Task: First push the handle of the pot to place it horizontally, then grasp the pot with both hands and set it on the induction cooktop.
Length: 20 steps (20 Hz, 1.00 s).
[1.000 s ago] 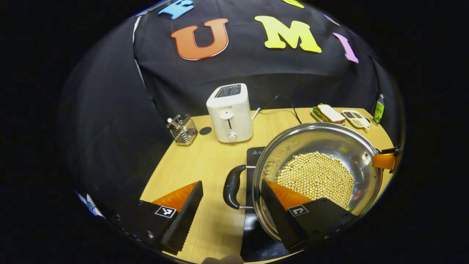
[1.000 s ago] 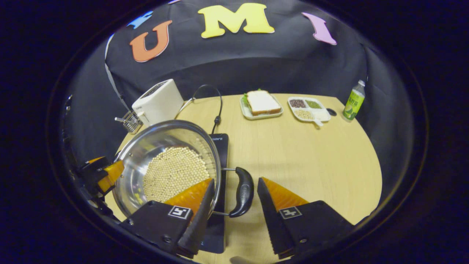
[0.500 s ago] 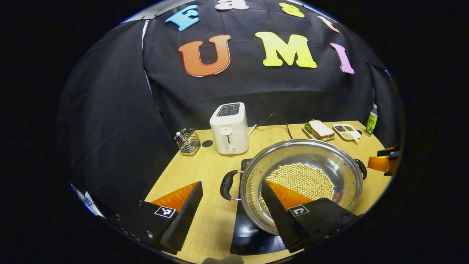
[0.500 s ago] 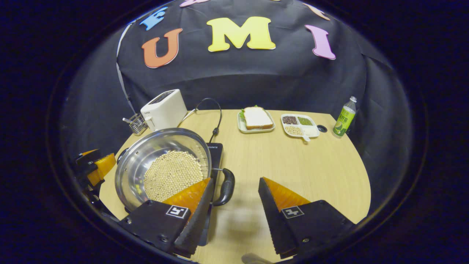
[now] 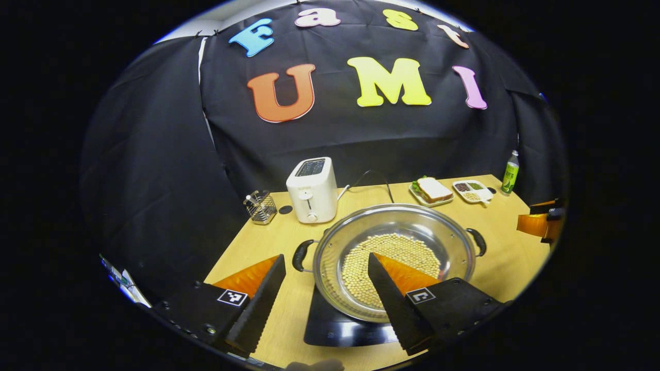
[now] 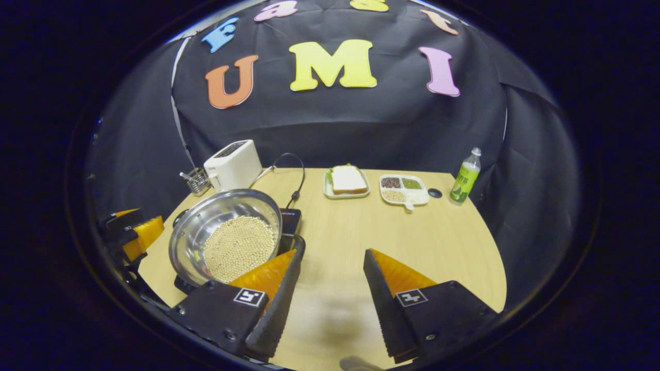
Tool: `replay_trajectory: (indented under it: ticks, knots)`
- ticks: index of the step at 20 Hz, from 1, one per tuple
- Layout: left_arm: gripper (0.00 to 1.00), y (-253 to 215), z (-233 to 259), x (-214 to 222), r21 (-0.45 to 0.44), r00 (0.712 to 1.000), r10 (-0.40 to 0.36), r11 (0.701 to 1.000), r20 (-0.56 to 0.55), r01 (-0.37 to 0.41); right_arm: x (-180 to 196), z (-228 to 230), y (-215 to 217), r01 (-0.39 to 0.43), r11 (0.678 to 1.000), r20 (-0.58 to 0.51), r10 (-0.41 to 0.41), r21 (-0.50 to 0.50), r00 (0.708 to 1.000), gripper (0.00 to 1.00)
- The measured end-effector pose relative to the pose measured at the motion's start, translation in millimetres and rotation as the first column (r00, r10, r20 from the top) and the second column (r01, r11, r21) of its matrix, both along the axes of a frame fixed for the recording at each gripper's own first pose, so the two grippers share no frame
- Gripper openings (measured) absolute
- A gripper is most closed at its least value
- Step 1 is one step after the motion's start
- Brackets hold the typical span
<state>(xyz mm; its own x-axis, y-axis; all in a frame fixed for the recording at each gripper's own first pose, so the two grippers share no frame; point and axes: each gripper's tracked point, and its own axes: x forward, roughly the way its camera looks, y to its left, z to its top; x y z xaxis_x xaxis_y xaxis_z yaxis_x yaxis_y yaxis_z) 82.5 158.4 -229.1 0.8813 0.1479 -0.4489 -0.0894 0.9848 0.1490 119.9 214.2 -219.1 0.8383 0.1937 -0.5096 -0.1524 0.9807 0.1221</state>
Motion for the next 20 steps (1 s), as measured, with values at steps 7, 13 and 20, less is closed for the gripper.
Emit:
replay_trajectory:
  ticks: [7, 13, 20]
  knots:
    - [0.96, -129.2, 58.6, -42.5, -0.033, 0.997, -0.025, 0.999, 0.074, 0.027, -40.2, 62.2, -95.7, -0.012, 1.0, 0.108, 0.01, 0.018, 0.994, 0.78]
    - [0.95, -239.9, 119.4, -74.0, 0.001, 0.979, -0.088, 0.996, 0.185, 0.089, -87.3, 104.1, -200.9, 0.034, 0.999, 0.227, -0.032, -0.004, 0.973, 0.96]
    - [0.95, -324.4, 201.4, -121.8, 0.021, 0.927, -0.114, 0.993, 0.356, 0.114, -131.1, 163.0, -292.0, 0.082, 0.997, 0.374, -0.079, 0.008, 0.924, 0.98]
